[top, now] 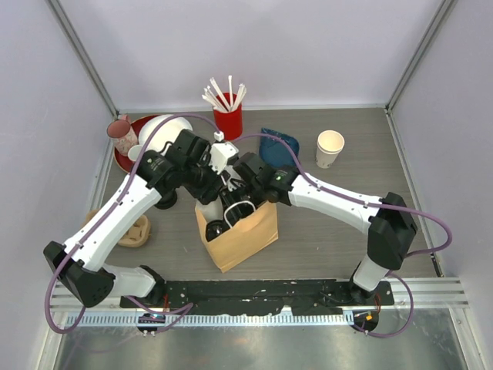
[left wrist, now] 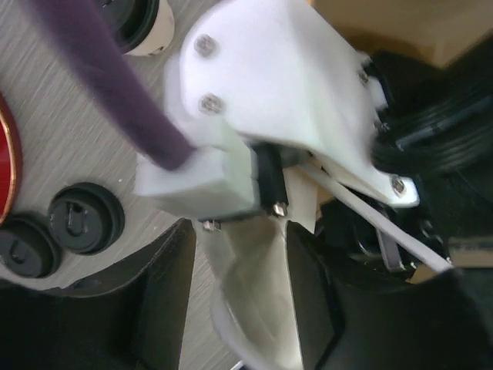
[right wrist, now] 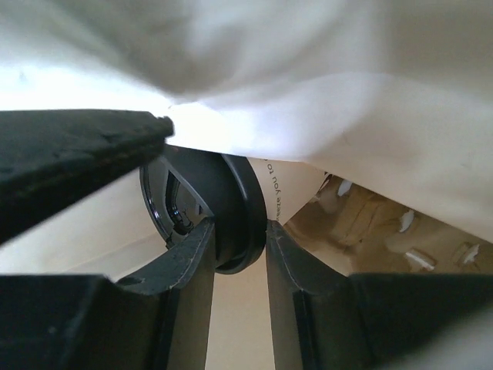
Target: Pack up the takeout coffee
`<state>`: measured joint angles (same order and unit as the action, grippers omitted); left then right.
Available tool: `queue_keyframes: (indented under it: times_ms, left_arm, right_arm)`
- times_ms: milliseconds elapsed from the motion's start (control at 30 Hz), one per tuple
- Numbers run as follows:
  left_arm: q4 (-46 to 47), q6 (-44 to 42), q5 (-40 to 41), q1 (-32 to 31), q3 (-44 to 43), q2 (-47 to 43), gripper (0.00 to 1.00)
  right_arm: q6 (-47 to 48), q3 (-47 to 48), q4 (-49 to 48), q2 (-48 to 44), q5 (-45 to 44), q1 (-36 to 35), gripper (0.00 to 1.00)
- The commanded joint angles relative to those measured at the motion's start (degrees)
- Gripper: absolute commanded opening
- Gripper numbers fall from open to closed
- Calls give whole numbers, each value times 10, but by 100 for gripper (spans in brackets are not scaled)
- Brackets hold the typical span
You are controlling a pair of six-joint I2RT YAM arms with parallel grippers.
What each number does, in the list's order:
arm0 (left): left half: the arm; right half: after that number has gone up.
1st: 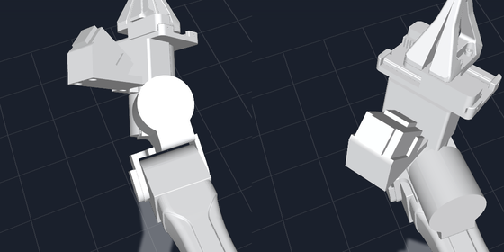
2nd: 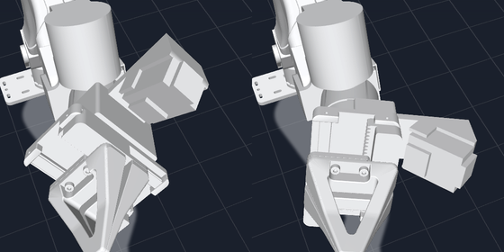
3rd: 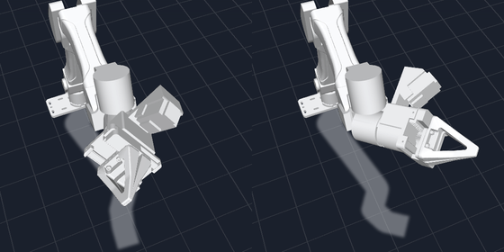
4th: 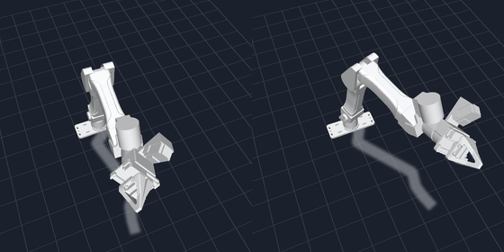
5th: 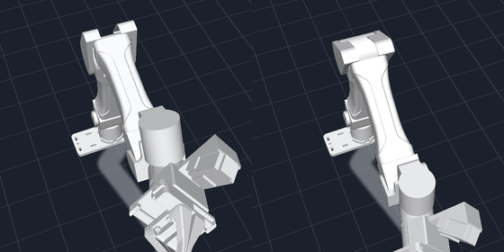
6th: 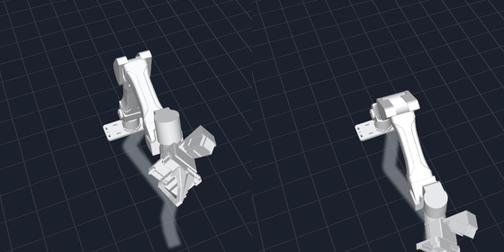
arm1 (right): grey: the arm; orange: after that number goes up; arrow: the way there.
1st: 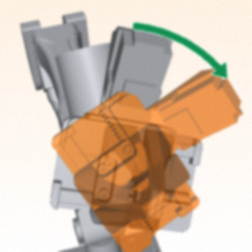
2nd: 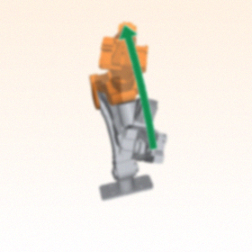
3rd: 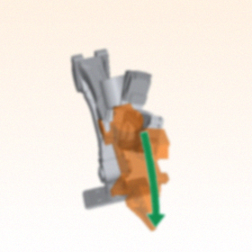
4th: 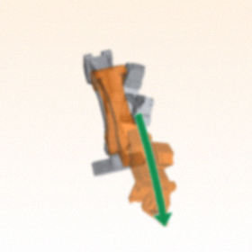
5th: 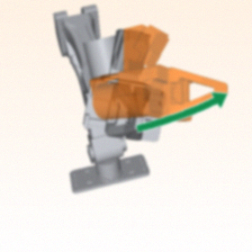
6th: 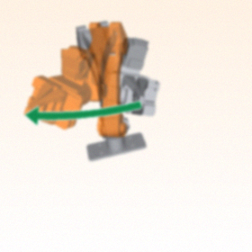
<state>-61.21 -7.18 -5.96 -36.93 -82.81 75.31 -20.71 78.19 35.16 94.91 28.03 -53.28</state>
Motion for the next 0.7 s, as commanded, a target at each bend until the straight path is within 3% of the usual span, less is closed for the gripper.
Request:
queue_keyframes:
  times_ms: [0,133,167,233,467,667]
  left_arm:
    - [-54,-48,-29,-12,4,-29,49]
    - [-61,-42,-47,-13,28,-20,22]
    - [-60,-36,-48,-13,27,-19,9]
    - [-51,-32,-46,-13,23,-17,0]
    - [-25,-23,-18,-20,-8,-17,0]
    - [5,-26,22,-95,-10,-43,0]
  right_arm:
    - [-7,17,34,40,-16,7,1]
    - [2,28,62,51,-43,7,1]
    - [3,28,64,56,-44,7,1]
    - [10,34,80,64,-47,7,1]
    - [23,28,134,68,-67,7,1]
    - [36,56,178,65,-63,-5,1]
